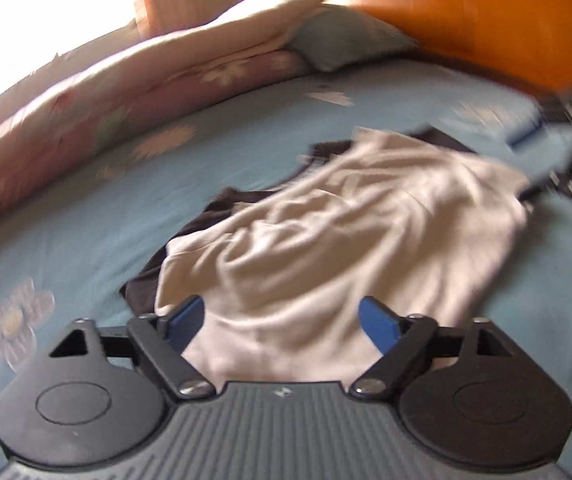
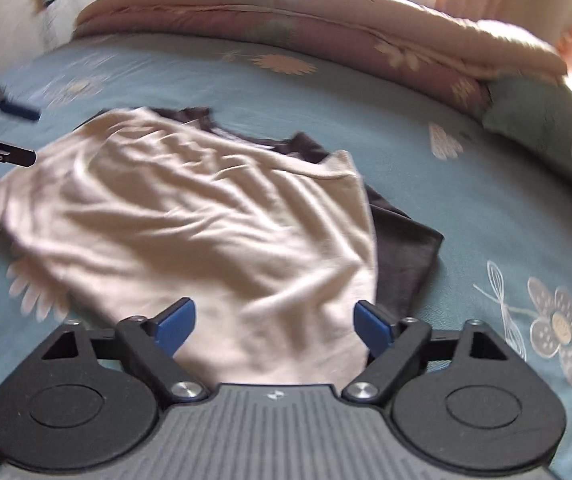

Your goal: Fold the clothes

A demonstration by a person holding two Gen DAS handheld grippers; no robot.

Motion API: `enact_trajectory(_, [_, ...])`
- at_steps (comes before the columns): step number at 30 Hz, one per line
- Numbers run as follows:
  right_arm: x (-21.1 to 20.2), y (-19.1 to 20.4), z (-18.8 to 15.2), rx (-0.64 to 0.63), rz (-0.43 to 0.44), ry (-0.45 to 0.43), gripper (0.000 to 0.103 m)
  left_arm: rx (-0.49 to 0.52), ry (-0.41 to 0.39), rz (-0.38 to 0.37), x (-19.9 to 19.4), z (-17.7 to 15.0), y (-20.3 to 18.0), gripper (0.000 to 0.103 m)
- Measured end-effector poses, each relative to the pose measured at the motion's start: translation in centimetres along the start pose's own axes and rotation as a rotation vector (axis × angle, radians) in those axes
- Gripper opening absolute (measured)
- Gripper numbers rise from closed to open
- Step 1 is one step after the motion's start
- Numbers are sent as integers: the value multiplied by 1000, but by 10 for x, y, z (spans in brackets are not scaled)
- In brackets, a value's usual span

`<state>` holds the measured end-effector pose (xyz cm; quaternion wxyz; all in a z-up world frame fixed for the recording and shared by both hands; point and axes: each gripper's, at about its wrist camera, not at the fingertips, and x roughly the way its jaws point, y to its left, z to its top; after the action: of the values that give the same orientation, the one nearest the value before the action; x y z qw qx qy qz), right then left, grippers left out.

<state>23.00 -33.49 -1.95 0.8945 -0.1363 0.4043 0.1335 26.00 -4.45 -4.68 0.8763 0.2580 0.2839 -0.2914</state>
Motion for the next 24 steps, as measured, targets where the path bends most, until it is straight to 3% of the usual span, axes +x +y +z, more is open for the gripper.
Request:
enact_trajectory(5, [-1,57,-25,-219,-76,32,97,385,46,123,-11,-37,-75,90])
enact_trajectory(9, [10,79,-50,-387,-195,73,97,562,116,235,5,-65,-95,90])
enact_trajectory(13, [18,80,-65,-490,-284,75,103,547,122,268,18,-60,-88,101])
enact_trajectory(17, [28,75,-50,-457,-260,74,103,530,115,265,38,-39,-87,102])
enact_trajectory(24, [54,110,-11,-516,-196,-11,103,631,61,304,78,-5,-123,101])
